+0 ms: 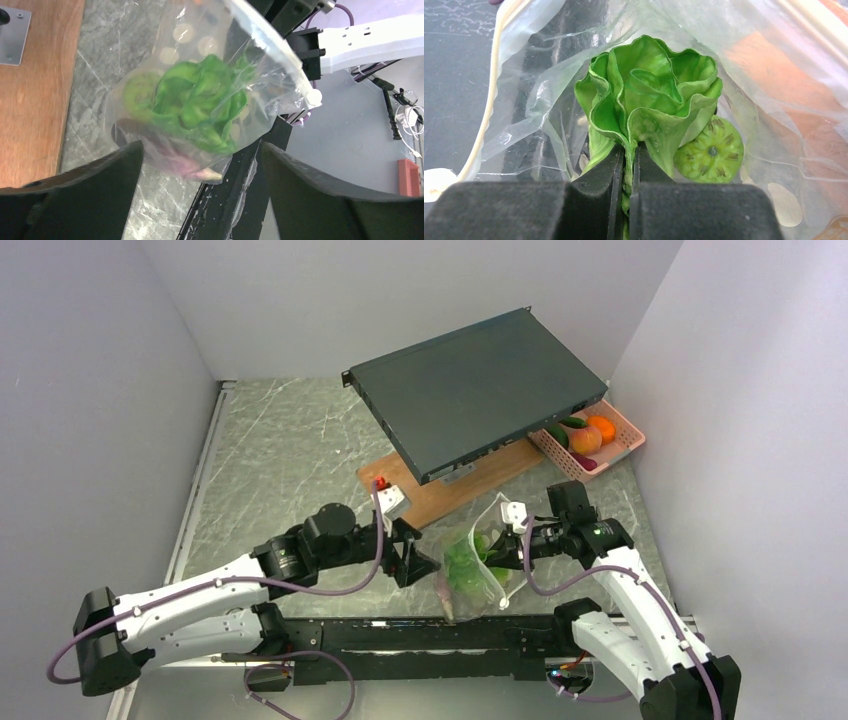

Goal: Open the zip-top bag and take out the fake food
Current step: Pick up the fake vegetable from the zipper food storage bag.

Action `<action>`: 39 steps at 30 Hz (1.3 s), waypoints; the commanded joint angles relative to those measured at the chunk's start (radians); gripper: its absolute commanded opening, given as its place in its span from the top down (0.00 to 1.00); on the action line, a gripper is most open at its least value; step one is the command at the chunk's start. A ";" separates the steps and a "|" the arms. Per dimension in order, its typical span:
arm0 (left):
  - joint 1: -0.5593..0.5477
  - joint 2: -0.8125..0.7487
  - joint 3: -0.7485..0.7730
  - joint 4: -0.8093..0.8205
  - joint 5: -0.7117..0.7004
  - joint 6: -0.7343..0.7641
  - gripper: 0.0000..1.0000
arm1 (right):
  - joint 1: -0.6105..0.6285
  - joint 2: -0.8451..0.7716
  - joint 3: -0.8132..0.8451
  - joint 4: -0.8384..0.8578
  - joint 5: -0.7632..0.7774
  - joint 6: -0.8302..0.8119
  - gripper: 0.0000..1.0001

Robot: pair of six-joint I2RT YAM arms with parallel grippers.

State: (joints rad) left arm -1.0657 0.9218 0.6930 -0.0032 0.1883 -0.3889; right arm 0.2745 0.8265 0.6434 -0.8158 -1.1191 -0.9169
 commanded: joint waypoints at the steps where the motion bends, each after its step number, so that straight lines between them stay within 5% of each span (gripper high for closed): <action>1: -0.004 -0.102 -0.090 0.139 -0.054 -0.014 0.01 | -0.007 0.001 0.043 -0.015 -0.123 -0.065 0.95; 10: -0.001 -0.119 -0.297 0.335 -0.114 -0.075 0.00 | -0.022 0.008 0.042 0.045 -0.200 -0.038 0.95; 17: 0.048 -0.080 -0.454 0.641 -0.064 -0.139 0.00 | -0.027 0.028 0.071 0.007 -0.196 -0.122 0.95; 29: 0.078 -0.065 -0.454 0.520 -0.101 -0.200 0.00 | -0.065 0.050 0.133 0.148 -0.088 0.166 1.00; 39: 0.075 0.017 -0.331 0.489 -0.040 -0.029 0.00 | -0.075 0.047 0.100 0.199 -0.099 0.258 1.00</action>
State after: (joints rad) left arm -0.9916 0.9173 0.2600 0.4850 0.1307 -0.5251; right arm 0.2031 0.8810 0.7452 -0.6846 -1.1778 -0.7055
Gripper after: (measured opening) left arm 0.996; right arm 0.060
